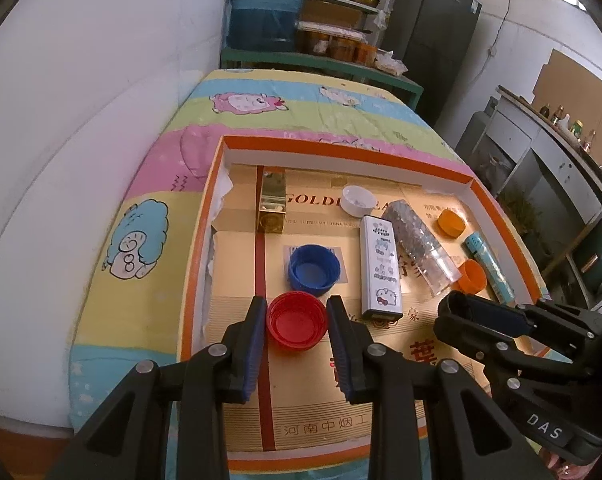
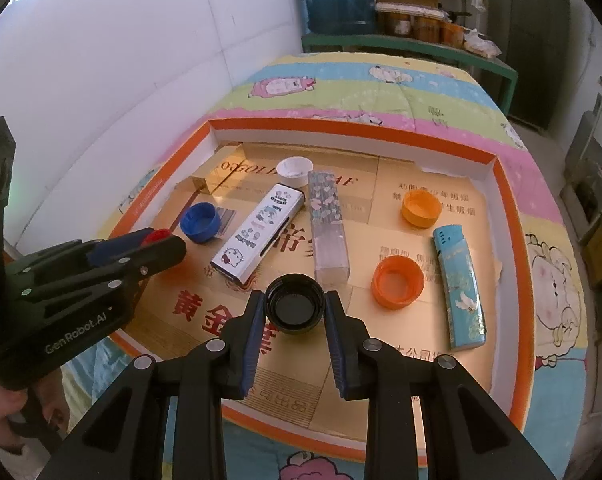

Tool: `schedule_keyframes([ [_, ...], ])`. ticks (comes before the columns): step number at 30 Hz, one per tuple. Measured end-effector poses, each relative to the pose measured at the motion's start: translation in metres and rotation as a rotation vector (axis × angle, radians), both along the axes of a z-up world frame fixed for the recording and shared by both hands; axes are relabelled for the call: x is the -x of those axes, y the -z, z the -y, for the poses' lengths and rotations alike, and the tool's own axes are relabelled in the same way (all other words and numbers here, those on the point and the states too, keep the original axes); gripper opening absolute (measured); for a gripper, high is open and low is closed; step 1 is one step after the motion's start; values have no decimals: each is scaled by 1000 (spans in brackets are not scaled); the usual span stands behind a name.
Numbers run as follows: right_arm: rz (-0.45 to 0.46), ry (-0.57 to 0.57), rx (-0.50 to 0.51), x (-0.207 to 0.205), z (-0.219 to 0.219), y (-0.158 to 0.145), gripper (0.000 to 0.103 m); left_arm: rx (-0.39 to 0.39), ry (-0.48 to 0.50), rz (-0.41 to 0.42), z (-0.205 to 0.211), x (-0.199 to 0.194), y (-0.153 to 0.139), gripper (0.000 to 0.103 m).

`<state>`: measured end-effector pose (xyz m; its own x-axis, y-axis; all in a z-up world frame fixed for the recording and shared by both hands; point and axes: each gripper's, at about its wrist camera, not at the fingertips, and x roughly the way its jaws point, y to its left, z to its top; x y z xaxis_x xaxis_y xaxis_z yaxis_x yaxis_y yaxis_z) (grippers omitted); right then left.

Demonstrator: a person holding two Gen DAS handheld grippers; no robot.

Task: Organize rigid objects
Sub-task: 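Carry the red and black caps over the cardboard tray, then lower the red and black caps into the tray and open both tools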

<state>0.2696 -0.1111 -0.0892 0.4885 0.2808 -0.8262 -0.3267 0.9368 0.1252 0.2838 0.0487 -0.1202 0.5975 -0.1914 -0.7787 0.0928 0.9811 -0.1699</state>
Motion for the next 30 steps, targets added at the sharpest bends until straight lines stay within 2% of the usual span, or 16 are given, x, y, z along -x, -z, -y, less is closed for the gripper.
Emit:
schedule_keyframes([
  [8,-26,9,8,-3,2,8,30,-31,5,0,3,1,4,31],
  [13,-6,19,41,-2,1,10,30,-91,14,10,10,4,6,31],
  [20,17,15,60,1,0,11,32,-93,21,18,10,7,6,33],
  [24,17,9,44,3,0,11,42,-88,27,30,10,10,4,55],
  [30,29,11,44,6,1,10,42,-70,14,44,7,15,-1,57],
])
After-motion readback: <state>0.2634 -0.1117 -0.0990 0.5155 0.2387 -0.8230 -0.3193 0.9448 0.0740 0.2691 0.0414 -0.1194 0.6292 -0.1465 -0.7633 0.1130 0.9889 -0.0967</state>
